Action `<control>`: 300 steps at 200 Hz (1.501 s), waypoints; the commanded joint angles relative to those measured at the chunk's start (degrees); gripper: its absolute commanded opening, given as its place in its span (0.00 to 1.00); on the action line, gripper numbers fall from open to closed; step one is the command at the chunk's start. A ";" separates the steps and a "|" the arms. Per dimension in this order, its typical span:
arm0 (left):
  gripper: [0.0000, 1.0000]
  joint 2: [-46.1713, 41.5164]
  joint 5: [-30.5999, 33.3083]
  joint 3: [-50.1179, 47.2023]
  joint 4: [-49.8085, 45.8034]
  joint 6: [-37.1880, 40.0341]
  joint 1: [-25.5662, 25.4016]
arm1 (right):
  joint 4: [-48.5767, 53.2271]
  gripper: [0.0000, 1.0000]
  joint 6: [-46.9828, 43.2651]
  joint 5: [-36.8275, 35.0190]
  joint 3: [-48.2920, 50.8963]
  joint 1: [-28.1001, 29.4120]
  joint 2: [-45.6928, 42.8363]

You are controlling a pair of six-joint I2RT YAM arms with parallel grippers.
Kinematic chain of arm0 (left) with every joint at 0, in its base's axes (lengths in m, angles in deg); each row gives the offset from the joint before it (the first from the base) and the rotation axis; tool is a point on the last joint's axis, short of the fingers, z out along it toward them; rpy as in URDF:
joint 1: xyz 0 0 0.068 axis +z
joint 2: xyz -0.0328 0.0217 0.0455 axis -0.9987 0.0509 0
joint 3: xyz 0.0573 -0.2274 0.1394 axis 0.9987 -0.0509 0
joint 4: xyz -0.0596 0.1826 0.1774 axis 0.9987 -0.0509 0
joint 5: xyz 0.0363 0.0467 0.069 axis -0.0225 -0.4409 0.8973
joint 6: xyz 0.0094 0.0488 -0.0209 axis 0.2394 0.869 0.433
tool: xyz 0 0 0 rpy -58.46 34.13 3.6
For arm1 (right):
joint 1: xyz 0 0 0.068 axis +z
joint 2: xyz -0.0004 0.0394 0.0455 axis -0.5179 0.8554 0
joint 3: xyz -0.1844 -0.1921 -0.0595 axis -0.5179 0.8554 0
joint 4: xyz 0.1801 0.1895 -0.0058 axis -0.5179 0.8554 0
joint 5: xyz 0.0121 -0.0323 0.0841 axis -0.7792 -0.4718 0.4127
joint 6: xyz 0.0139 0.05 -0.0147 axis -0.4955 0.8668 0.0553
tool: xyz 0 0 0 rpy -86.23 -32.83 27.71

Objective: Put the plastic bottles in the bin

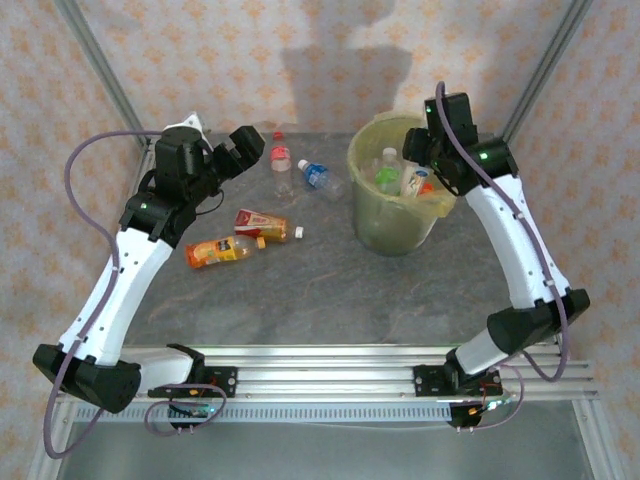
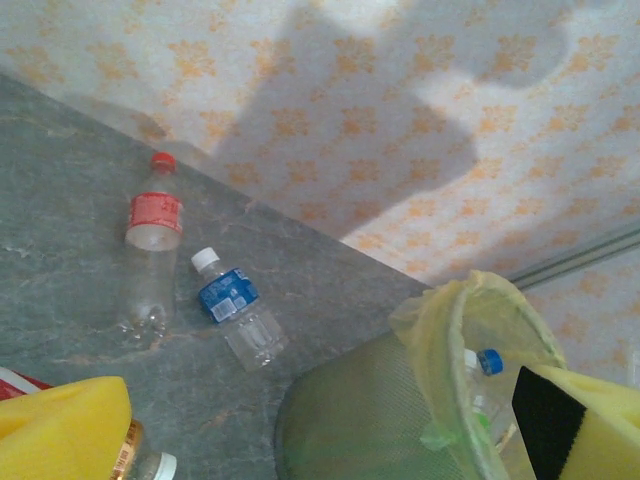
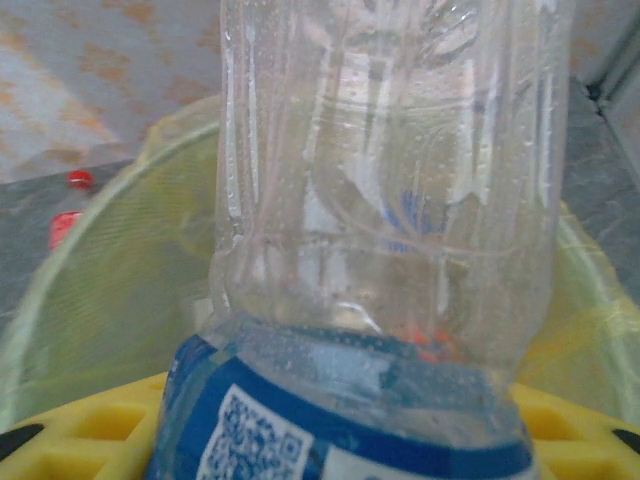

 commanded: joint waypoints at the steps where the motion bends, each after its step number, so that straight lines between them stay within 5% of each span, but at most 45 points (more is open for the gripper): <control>1: 1.00 -0.58 2.67 -0.54 -1.05 1.69 0.65 | 4.04 0.44 -0.67 -5.51 -1.54 -0.53 3.14; 69: 1.00 -1.31 7.90 -3.42 -6.24 1.61 1.60 | 6.04 0.57 -0.56 -12.39 -0.23 -0.73 5.27; 144: 1.00 -2.50 9.48 -5.93 -8.44 1.43 2.82 | 6.22 0.85 -1.28 -15.97 1.06 -0.75 6.06; 215: 1.00 -3.54 13.72 -10.04 -13.93 0.30 3.17 | 4.57 0.86 -2.15 -9.90 1.68 -0.77 2.10; 300: 1.00 -7.62 20.13 -16.49 -19.55 -2.68 3.33 | 0.62 0.69 0.69 -1.49 8.91 -0.74 -2.76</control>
